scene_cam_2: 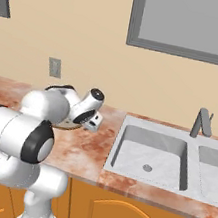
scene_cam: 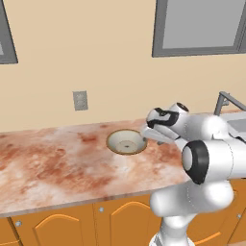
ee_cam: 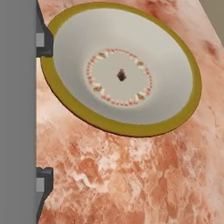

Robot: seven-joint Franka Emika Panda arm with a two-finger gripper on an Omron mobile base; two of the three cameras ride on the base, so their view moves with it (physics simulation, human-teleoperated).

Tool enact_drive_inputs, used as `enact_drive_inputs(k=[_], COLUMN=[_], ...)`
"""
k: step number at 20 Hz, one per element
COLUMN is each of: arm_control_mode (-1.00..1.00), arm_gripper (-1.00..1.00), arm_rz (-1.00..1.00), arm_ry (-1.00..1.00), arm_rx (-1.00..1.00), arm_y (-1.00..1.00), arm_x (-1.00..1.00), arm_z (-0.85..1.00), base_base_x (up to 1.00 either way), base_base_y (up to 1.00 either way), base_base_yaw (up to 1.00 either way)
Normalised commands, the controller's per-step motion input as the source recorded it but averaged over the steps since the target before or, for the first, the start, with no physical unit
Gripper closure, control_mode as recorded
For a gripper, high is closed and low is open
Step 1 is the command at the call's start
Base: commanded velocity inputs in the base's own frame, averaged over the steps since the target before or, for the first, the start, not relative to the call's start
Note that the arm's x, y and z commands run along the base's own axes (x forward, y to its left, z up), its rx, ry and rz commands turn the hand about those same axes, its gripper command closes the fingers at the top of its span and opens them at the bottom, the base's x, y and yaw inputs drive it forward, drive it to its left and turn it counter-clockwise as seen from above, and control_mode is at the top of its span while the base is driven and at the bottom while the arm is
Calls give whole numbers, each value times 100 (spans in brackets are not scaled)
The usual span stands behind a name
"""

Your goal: Place the bowl in the left basin and the jug in the right basin of the sink.

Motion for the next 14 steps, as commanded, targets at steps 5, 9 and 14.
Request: enact_drive_inputs(k=[5,9,14], arm_control_mode=[-100,-100,-100], arm_gripper=[-100,-100,-100], arm_rz=[0,0,0], arm_ry=[0,0,0], arm_rx=[5,1,0], arm_y=[0,7,14], arm_x=[33,28,29], arm_z=[-26,-24,-25], base_base_x=[0,0,0], base_base_y=[0,0,0], base_base_yaw=[0,0,0])
